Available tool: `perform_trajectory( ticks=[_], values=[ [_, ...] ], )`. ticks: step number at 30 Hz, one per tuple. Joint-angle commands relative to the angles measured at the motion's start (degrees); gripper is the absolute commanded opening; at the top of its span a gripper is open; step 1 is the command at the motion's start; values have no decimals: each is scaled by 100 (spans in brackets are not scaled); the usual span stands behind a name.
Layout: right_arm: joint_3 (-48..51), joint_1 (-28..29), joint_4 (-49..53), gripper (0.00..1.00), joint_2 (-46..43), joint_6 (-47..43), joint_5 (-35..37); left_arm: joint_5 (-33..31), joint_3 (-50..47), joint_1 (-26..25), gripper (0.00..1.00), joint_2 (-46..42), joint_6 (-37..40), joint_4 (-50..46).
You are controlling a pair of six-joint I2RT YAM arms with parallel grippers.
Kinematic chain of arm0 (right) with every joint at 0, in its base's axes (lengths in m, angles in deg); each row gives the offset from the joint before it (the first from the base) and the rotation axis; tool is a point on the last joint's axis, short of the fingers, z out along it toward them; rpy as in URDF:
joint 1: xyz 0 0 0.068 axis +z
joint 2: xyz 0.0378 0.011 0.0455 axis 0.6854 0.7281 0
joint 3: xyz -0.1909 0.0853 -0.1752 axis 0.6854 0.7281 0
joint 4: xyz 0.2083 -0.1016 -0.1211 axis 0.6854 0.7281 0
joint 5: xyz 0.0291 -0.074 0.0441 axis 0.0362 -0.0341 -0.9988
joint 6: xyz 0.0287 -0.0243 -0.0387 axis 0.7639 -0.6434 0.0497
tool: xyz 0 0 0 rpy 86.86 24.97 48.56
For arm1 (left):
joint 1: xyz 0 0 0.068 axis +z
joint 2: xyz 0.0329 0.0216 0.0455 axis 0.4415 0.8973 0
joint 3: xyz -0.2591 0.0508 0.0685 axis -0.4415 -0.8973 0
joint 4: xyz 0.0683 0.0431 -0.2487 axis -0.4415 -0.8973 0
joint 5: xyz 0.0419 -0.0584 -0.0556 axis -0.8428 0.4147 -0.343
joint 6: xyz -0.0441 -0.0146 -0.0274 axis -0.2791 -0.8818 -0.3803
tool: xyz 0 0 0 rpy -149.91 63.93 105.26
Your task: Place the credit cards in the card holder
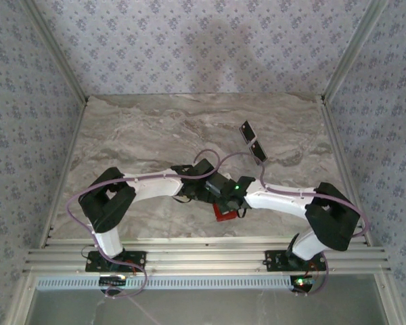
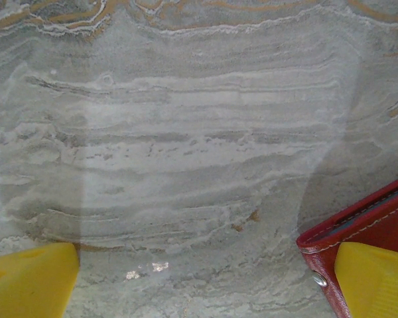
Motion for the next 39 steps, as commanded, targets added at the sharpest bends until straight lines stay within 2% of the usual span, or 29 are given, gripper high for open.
perform_trajectory(
  ticks=[1, 10, 29, 34, 39],
  values=[
    [-17, 18, -65, 0, -281, 24, -58, 3, -125, -71, 100, 196, 45, -29],
    [159, -62, -332, 0, -233, 102, -437, -4, -140, -73, 100, 204, 45, -37],
    [640, -169, -591, 0, -141, 266, -752, -12, -109, -71, 100, 218, 69, -63],
    [923, -451, -774, 0, -142, 395, -1044, -12, -99, -71, 100, 228, 64, -64],
    [1243, -1088, -1131, 0, -133, 419, -1551, 1, -99, -71, 100, 226, 76, -63]
  ],
)
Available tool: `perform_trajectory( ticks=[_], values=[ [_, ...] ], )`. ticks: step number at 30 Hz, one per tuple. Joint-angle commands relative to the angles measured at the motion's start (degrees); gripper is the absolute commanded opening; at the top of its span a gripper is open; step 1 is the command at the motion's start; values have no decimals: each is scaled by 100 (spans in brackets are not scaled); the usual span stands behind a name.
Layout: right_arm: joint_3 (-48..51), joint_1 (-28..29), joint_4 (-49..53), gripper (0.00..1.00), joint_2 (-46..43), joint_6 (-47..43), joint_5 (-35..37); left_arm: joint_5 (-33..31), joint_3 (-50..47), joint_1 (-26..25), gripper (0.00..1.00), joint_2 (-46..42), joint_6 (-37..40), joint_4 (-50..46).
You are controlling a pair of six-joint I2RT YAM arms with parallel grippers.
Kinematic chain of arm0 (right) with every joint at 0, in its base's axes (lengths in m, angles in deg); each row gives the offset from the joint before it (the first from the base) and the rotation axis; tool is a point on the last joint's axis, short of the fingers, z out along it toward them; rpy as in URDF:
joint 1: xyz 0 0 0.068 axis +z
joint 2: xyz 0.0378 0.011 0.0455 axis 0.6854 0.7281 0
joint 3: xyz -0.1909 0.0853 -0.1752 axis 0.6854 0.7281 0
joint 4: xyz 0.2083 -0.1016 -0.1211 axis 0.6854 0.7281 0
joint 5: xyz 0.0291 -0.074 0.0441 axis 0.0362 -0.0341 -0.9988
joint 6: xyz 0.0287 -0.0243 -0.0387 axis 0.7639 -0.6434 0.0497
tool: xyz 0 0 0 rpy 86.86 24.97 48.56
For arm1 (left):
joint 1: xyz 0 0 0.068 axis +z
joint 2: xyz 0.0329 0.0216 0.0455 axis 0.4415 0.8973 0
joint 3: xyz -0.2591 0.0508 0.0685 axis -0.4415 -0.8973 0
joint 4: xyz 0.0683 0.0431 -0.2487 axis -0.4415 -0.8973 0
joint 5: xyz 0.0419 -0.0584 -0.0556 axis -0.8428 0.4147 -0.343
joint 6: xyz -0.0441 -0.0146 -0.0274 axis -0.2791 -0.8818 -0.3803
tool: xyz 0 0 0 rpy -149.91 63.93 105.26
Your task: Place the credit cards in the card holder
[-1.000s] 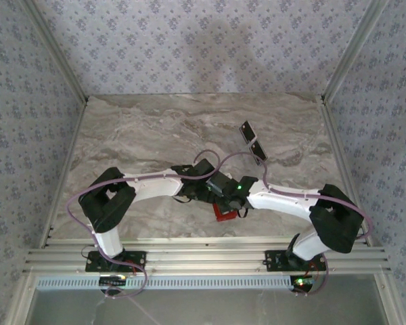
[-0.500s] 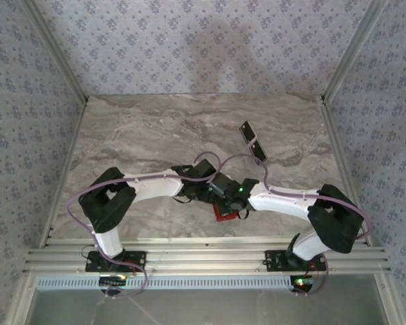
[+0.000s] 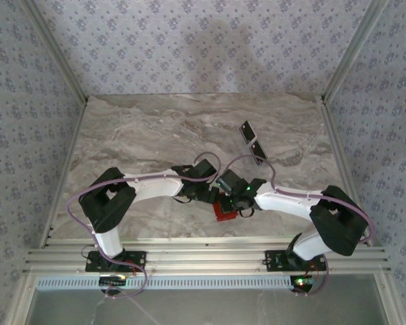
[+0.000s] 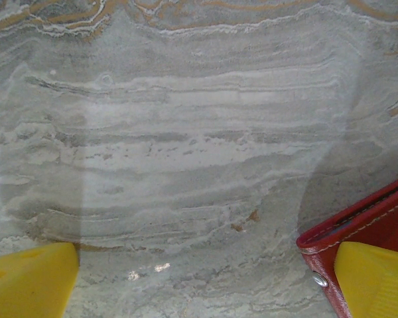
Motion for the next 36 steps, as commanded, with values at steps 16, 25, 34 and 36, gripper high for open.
perform_trajectory(
  ticks=[16, 25, 34, 36],
  values=[
    [652, -1222, 198, 0, 1296, 195, -1207, 67, -90, -54, 100, 224, 133, -40],
    [571, -1259, 94, 14, 448, 199, -1485, 58, -121, -45, 100, 193, 142, 41],
    [-728, -1445, -61, 69, -616, -53, -1663, -303, 29, 233, 100, -164, 224, -67],
    [-861, -1578, -84, 81, -898, -35, -1681, -471, 107, 366, 100, -408, 301, -146]
  ],
)
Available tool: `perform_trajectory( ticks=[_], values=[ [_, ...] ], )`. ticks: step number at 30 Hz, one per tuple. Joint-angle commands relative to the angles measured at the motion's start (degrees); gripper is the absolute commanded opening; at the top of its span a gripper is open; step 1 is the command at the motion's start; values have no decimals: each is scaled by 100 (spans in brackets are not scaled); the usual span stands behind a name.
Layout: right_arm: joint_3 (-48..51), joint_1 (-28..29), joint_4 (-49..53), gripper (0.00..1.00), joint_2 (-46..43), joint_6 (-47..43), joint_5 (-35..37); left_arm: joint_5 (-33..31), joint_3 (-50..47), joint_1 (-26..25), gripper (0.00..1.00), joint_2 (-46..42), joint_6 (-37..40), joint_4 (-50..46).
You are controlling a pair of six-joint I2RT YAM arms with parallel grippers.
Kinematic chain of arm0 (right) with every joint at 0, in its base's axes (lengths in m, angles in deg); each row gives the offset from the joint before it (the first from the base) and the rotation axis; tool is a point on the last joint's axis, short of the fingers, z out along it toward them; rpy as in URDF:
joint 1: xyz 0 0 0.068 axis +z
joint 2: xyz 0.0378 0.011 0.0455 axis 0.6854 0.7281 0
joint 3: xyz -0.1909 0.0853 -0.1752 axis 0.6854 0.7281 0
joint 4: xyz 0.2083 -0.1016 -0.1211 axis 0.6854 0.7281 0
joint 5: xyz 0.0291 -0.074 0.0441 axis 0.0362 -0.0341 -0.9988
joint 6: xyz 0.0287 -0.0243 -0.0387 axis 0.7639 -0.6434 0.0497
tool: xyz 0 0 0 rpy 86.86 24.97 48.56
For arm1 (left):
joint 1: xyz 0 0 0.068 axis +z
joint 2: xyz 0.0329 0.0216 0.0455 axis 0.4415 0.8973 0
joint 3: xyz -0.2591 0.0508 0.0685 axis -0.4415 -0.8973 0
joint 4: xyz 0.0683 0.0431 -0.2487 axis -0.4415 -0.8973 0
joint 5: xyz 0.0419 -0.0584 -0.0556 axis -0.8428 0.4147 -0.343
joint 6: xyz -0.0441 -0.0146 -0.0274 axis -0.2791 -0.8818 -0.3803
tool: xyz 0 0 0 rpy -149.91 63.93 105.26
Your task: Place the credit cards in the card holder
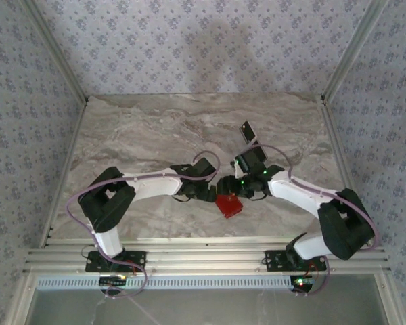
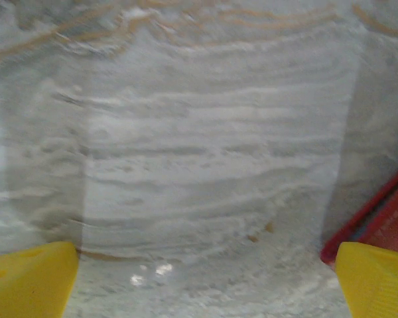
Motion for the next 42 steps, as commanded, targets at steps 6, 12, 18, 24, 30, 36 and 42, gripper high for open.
perform_trajectory(
  ticks=[6, 12, 18, 24, 30, 36, 42],
  values=[
    [-966, -870, 658, 100, -1323, -277, 835, -1544, 195, 655, 100, -1537, 642, -395],
    [-1052, -2100, 895, 100, -1778, -648, 2559, -3088, -1001, 1781, 100, -3308, 2035, 987],
    [-385, -3199, 77, 100, -1553, -1067, 3500, -2446, -2802, 3637, 100, -4688, 3034, 2948],
    [799, -3621, -1668, 100, -1292, -1758, 3887, -1897, -3521, 4393, 100, -3847, 3256, 4526],
    [1979, -3727, -4054, 100, -700, -2380, 3645, -1518, -3913, 4393, 100, -2242, 3745, 6679],
    [2448, -3854, -6158, 100, 207, -2952, 2519, -477, -3693, 4821, 100, -1681, 3607, 6747],
    [2541, -3543, -7173, 100, 951, -3343, 2558, 192, -3705, 5204, 100, -1269, 3381, 7133]
  ],
)
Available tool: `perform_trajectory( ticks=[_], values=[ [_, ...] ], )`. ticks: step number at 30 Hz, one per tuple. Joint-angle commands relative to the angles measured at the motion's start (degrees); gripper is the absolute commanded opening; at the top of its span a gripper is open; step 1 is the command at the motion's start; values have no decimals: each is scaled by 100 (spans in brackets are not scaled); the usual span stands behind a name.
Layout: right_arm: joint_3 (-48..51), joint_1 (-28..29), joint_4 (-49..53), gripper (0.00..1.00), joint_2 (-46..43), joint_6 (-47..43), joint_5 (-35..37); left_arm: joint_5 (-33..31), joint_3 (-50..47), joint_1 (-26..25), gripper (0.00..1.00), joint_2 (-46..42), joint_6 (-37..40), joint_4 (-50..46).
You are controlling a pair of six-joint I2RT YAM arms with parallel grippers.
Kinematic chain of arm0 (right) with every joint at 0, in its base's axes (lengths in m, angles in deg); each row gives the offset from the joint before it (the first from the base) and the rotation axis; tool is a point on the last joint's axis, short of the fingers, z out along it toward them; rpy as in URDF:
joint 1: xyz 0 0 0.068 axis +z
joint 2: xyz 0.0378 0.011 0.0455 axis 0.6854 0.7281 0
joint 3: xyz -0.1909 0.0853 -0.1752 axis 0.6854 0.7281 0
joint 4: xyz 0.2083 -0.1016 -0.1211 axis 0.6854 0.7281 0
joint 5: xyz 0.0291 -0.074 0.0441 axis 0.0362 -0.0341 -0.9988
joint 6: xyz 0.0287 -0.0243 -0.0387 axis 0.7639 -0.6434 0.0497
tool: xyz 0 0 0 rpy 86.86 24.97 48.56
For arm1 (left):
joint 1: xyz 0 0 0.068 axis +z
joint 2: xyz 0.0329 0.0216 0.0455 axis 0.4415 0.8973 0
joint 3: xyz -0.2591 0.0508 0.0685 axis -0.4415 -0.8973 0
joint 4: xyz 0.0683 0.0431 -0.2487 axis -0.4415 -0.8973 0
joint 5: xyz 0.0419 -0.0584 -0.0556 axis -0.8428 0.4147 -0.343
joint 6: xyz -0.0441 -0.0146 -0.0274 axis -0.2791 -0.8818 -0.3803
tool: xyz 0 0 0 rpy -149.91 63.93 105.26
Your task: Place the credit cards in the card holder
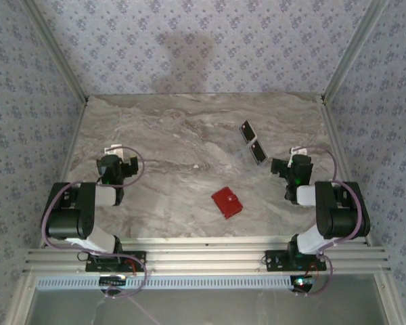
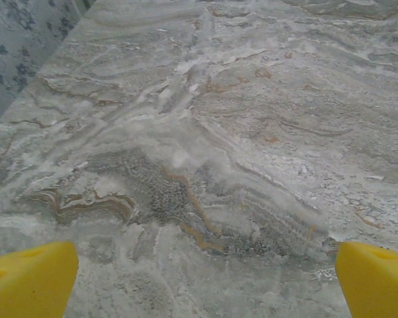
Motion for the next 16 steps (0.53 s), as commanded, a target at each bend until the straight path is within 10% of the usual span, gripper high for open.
perform_trajectory(
  ticks=[1, 16],
  values=[
    [0, 56, -927, 100, -9, -290, 117, 634, 200, 143, 100, -16, -175, 125],
    [-11, 61, -769, 100, -47, -315, 73, 632, 180, 147, 100, 10, -177, 222]
  ],
)
